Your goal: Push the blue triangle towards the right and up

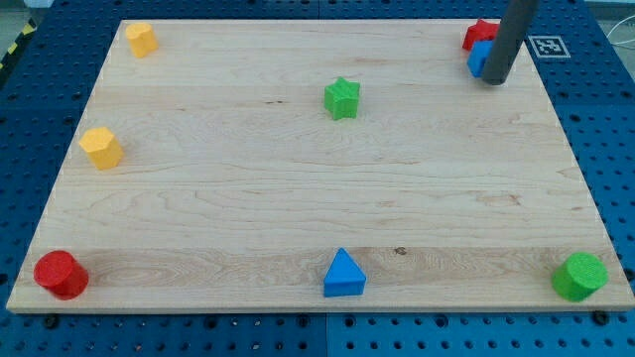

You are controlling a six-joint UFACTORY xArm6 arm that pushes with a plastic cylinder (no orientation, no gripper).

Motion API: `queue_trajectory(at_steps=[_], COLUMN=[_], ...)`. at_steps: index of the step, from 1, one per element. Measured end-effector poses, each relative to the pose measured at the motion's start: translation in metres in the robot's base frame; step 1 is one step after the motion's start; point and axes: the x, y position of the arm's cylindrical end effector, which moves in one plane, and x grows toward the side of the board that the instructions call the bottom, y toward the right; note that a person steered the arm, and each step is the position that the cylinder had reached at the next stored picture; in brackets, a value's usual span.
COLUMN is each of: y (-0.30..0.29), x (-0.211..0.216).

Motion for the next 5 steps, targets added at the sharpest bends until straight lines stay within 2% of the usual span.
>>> queue_trajectory(at_steps=[2,3,5], y=[-0.011,-0.059,-0.196], x=[0.089,0.116,0.123])
